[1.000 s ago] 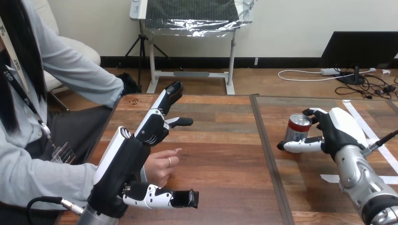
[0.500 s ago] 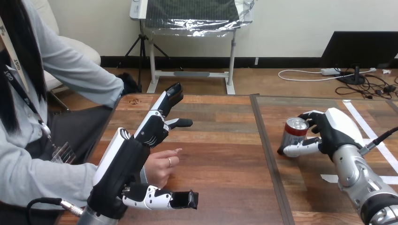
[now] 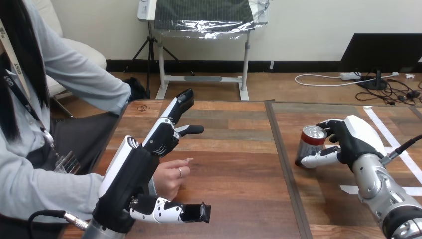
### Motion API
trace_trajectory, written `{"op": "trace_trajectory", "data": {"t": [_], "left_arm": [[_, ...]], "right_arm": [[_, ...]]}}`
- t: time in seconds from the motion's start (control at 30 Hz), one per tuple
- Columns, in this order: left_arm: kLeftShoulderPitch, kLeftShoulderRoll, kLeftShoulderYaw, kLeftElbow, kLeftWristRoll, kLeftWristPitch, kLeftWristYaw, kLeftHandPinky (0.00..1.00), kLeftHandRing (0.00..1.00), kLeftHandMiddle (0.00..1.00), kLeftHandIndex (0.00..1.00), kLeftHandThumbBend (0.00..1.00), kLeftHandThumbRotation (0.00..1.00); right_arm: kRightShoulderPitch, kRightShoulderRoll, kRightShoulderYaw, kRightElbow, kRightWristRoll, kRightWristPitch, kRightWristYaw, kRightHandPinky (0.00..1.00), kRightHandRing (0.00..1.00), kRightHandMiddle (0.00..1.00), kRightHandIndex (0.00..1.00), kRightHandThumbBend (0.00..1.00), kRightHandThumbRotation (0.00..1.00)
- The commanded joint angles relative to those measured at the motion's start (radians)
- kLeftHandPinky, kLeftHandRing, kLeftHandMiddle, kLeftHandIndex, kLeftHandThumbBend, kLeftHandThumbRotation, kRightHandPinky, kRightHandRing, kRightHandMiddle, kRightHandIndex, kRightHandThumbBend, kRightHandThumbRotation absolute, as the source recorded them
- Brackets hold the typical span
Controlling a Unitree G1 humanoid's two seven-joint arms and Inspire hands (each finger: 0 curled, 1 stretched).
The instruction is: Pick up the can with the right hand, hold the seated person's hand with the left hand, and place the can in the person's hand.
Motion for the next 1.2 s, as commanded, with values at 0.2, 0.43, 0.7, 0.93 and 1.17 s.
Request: {"op": "trace_trajectory", "data": {"t": [0.2,0.43,0.7,0.93,1.17], "left_arm": [[-0.032,0.011,0.000,-0.038,-0.003,-0.009,0.001,0.81,0.98,1.00,0.98,1.00,0.46],[-0.034,0.013,0.002,-0.037,0.000,-0.013,0.002,0.81,0.98,1.00,0.98,1.00,0.46],[-0.034,0.015,0.001,-0.039,-0.004,-0.005,0.001,0.80,0.98,1.00,0.97,1.00,0.45],[-0.032,0.016,0.002,-0.039,-0.005,-0.002,0.000,0.80,0.98,1.00,0.97,1.00,0.45],[-0.032,0.015,0.002,-0.037,-0.005,0.002,0.002,0.79,0.98,1.00,0.97,1.00,0.45]], "right_arm": [[-0.052,-0.008,-0.001,-0.010,0.003,-0.024,-0.042,0.78,0.71,0.69,0.70,0.88,0.09],[-0.048,-0.007,-0.011,-0.010,0.015,-0.035,-0.047,0.69,0.69,0.69,0.69,0.89,0.04],[-0.046,-0.006,-0.014,-0.011,0.021,-0.042,-0.051,0.63,0.65,0.67,0.67,0.88,0.01],[-0.046,-0.005,-0.016,-0.012,0.025,-0.046,-0.051,0.63,0.64,0.66,0.66,0.87,0.00],[-0.045,-0.001,-0.022,-0.017,0.034,-0.052,-0.051,0.61,0.61,0.63,0.64,0.86,0.00]]}}
